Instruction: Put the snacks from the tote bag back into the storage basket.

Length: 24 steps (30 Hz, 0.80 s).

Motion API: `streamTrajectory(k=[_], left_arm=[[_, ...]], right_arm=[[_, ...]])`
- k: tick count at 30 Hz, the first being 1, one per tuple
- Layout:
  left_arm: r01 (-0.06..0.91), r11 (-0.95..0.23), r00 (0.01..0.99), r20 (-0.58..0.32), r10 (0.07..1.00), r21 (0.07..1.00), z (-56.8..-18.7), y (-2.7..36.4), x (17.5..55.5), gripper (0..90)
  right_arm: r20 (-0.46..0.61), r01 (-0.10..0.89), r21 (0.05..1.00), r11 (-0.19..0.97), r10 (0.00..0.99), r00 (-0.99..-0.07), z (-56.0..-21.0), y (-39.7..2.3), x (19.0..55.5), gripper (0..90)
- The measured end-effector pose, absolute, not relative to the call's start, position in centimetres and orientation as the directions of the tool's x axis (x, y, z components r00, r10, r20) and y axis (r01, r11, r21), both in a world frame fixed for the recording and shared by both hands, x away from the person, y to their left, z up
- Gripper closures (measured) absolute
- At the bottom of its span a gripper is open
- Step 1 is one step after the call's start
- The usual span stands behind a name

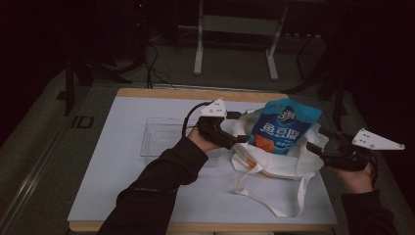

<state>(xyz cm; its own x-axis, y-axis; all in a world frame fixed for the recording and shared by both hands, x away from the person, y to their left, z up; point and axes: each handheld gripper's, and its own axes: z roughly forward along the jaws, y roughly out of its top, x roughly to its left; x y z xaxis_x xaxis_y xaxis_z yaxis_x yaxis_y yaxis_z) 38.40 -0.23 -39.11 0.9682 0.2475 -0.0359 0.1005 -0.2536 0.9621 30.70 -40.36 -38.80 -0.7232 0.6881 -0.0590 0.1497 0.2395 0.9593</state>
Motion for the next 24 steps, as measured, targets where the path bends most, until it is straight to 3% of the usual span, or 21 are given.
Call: streamTrajectory(k=[5,7,23,24], left_arm=[[0.112,-0.281,0.961,-0.033,0.273,0.953,-40.3,-2.5,39.9,20.7],[0.111,-0.281,0.958,-0.028,0.284,0.953,-40.7,-3.2,40.3,31.7],[0.173,-0.371,0.939,-0.04,0.341,0.912,-41.6,-7.2,42.8,41.7],[0.176,-0.383,0.942,-0.041,0.334,0.907,-41.5,-7.9,43.0,46.7]], right_arm=[[-0.04,0.178,0.955,0.237,0.699,-0.714,-39.6,-40.9,31.9,29.8],[-0.04,0.186,0.952,0.243,0.702,-0.711,-39.9,-41.1,32.3,31.4],[0.019,0.282,0.924,0.259,0.705,-0.709,-42.2,-41.1,36.1,40.2],[0.02,0.289,0.918,0.271,0.696,-0.718,-42.3,-40.6,36.6,43.8]])
